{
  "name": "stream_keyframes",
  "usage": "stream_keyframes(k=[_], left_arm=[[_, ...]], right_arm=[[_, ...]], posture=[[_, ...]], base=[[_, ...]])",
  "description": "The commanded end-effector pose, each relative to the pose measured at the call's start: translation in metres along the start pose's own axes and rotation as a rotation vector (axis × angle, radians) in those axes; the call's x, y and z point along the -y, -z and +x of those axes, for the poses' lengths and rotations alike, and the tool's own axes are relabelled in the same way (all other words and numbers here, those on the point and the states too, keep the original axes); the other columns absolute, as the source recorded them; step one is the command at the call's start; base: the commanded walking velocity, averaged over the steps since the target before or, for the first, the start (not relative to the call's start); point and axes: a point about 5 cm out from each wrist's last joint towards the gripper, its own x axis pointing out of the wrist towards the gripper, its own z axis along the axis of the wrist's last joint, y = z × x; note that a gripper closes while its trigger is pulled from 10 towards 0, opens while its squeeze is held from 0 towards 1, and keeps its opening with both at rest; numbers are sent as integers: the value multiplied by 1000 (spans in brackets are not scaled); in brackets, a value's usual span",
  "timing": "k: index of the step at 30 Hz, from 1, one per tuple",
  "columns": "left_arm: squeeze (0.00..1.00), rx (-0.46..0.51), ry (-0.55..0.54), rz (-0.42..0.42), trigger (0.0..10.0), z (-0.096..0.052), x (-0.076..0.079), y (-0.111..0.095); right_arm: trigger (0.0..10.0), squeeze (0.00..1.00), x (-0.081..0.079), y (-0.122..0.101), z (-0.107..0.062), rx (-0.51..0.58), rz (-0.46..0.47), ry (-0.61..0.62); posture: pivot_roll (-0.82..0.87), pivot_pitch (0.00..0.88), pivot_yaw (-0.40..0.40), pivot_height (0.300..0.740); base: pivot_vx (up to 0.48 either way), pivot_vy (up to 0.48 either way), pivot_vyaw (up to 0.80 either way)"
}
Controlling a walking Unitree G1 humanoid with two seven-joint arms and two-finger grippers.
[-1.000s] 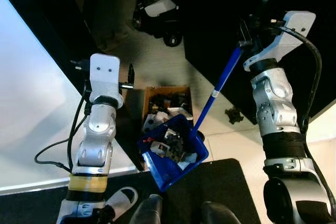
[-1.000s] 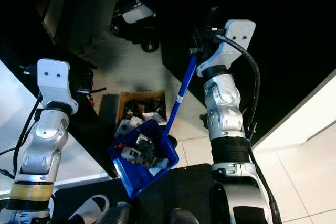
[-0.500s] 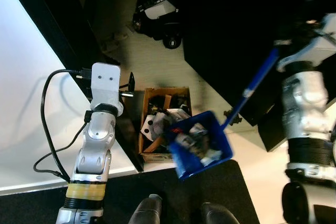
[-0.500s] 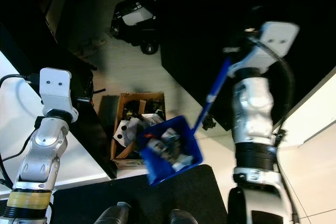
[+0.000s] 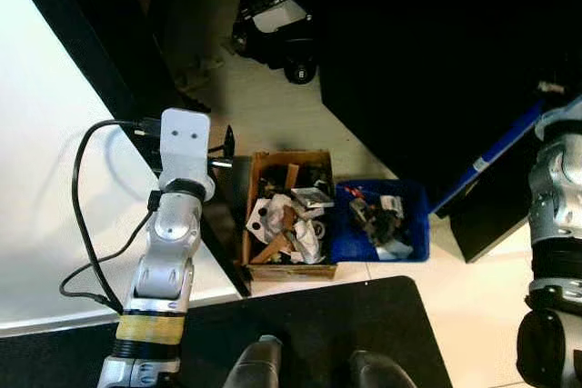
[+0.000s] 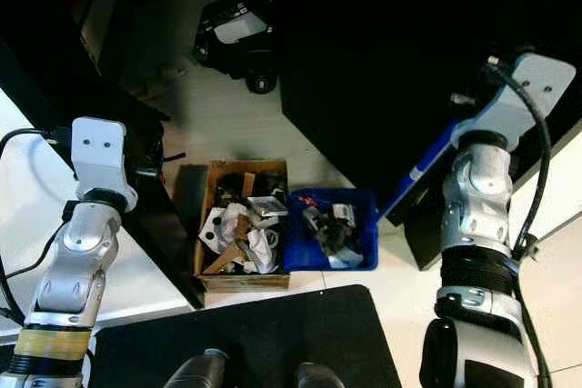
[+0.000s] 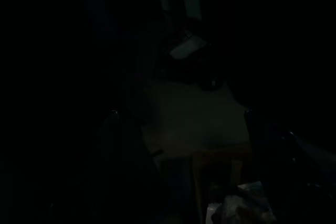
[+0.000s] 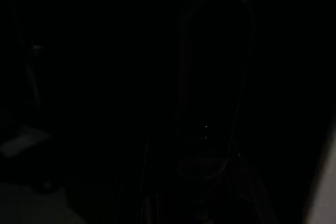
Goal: Sweep floor
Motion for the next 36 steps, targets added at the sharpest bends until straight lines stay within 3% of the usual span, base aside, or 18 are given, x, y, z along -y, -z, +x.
stream_keyframes(k=[1,9,13,21,28,31,36], left_arm=[[0,-70,-56,27,10000,-5,-17,15],[0,-76,-52,31,10000,-6,-16,17],[0,-74,-42,33,10000,-5,-15,18],[0,-74,-34,32,10000,-4,-12,18],[0,-72,-32,32,10000,-4,-12,18],[0,-76,-34,32,10000,-6,-13,19],[0,-81,-31,33,10000,-6,-13,21]], right_arm=[[10000,0,6,6,-2,-11,-64,7],[10000,0,14,4,0,13,-63,30],[10000,0,29,-12,9,74,-61,46],[10000,0,34,-32,15,152,11,36],[10000,0,40,-32,18,132,-73,23],[10000,0,51,-29,17,121,-115,39],[10000,0,58,-33,17,139,-33,84]], posture=[[13,94,15,740],[12,93,15,740],[6,91,18,740],[-1,88,20,740],[-1,89,17,740],[1,95,17,740],[-4,97,20,740]], base=[[0,0,0],[0,0,0],[0,0,0],[0,0,0],[0,0,0],[0,0,0],[0,0,0]])
